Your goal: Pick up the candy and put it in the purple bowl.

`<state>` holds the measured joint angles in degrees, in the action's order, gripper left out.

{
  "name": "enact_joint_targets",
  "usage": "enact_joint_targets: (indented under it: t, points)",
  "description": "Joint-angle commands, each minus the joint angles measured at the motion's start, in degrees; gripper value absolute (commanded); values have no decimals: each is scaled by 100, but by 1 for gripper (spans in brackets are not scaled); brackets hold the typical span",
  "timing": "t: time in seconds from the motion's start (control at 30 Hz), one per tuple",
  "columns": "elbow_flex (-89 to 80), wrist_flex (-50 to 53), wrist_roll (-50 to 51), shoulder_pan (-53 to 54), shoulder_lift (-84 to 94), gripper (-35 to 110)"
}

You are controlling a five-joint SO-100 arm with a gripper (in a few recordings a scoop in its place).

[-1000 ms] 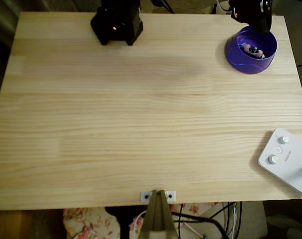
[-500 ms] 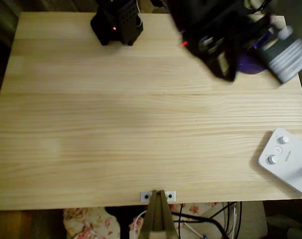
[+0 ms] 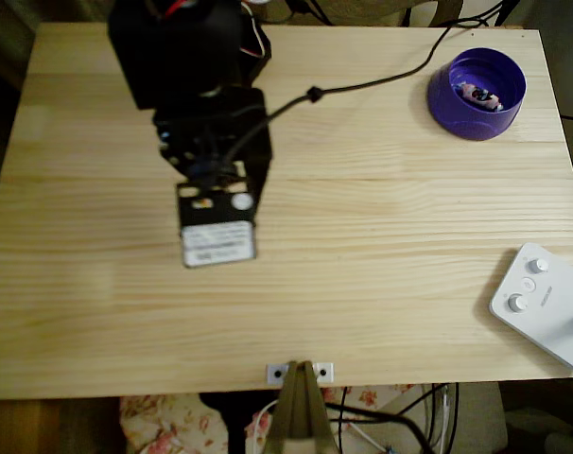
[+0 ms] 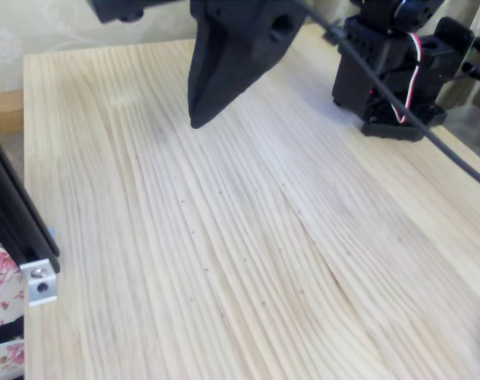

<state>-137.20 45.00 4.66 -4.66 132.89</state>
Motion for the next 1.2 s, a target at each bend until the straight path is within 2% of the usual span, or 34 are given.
enact_joint_targets:
  t: [0.0, 0.17, 0.37, 0.5, 0.6, 1.17]
  points:
    - [-387, -229, 0, 466, 738, -1]
    - [-940, -272, 53, 835, 1046, -1]
    - [-2030, -343, 35, 993, 2224, -1]
    - [-2892, 35, -44, 1020, 3797, -1]
    - [-3568, 861, -70, 993, 5634, -1]
    - [-3674, 1028, -88, 1178, 5616, -1]
